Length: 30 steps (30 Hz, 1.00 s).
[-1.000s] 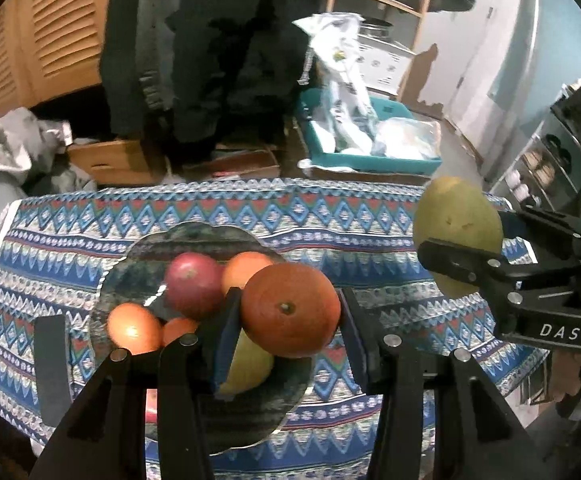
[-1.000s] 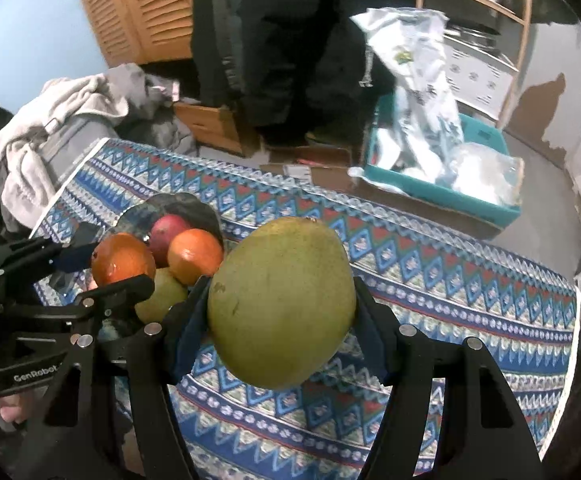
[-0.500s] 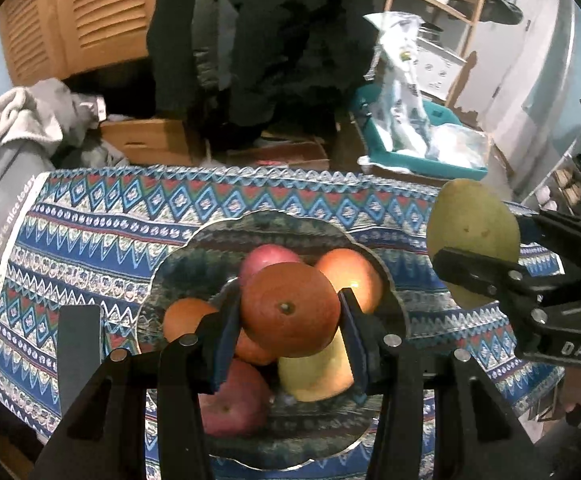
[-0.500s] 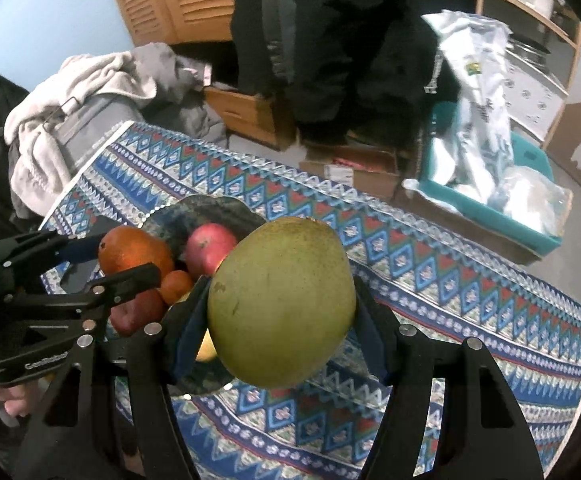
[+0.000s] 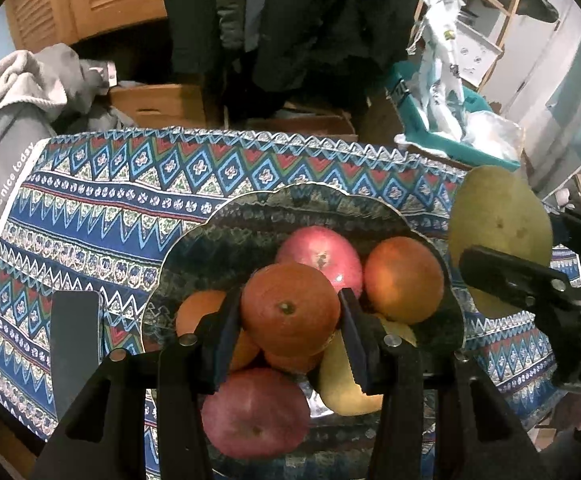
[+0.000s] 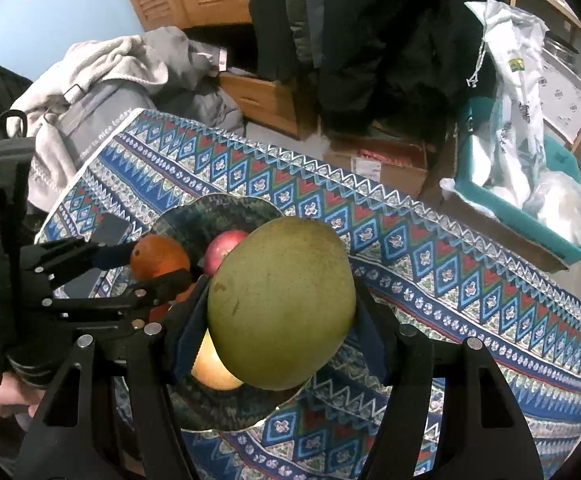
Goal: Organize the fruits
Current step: 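Open the left tool to drop the tangerine into the bowl, then lower the pear into the bowl and open the right tool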
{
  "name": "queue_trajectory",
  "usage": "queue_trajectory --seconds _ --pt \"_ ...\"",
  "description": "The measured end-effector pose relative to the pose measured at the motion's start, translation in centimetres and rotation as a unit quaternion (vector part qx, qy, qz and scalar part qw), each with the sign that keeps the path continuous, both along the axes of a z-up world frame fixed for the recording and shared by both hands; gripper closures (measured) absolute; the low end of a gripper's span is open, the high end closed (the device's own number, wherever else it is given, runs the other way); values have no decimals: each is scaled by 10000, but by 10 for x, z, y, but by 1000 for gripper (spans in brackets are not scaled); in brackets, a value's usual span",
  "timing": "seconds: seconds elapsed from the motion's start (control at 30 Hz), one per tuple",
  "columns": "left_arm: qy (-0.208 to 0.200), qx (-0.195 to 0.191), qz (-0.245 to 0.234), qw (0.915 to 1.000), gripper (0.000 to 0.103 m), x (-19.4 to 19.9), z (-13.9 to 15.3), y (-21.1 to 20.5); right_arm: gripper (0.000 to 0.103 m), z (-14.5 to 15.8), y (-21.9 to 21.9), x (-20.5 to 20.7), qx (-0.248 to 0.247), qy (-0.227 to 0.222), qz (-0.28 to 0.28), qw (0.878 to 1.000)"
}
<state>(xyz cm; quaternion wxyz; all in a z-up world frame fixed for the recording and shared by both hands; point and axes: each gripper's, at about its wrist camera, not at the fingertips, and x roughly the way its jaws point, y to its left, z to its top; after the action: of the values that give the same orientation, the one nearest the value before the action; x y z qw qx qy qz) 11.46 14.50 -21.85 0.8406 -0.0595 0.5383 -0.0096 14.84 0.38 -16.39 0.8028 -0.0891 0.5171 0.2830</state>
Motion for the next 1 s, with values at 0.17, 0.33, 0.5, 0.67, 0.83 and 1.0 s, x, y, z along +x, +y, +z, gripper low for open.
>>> queue_trajectory --seconds 0.17,0.33,0.5,0.67,0.83,1.0 --pt "8 -4 119 9999 51 0 0 9 36 -4 3 3 12 63 13 10000" --pt "31 -72 282 9996 47 -8 5 20 36 -6 8 3 21 99 71 9999" --pt "48 -3 342 9994 47 -21 10 28 36 -9 19 -1 15 139 193 9997" --pt "41 -23 416 9991 47 -32 13 36 36 -16 33 -5 -10 238 349 9991" --pt "48 -27 476 9989 44 -42 14 43 36 -26 47 -10 -61 376 464 9982" --pt "37 -28 515 9987 44 -47 14 46 36 -33 57 -14 -109 413 545 9976"
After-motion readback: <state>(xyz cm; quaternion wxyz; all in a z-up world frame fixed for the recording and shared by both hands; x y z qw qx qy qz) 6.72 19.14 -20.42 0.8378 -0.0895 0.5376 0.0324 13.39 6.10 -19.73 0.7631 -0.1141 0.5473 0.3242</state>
